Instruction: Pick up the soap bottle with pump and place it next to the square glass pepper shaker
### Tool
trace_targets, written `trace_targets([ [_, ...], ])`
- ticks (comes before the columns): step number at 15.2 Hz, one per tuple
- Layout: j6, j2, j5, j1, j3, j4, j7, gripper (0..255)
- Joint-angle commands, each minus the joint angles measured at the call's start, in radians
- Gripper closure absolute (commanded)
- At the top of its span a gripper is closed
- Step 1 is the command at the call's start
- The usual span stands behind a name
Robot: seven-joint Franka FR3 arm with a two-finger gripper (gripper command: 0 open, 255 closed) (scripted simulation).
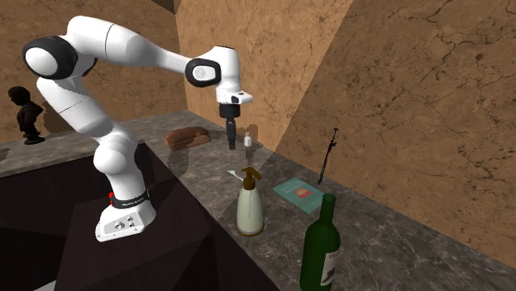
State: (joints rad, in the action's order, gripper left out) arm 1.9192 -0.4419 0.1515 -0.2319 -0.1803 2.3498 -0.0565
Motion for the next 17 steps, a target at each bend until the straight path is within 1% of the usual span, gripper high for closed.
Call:
trace_targets([
  [1,0.031,0.043,0.003,-0.027,-0.035,-0.021,0.0,0],
  [9,0.134,0.21,-0.026,-0.105,-0.149,-0.111,-0.009,0],
  [17,0.239,0.252,-0.032,-0.107,-0.16,-0.047,-0.002,0],
])
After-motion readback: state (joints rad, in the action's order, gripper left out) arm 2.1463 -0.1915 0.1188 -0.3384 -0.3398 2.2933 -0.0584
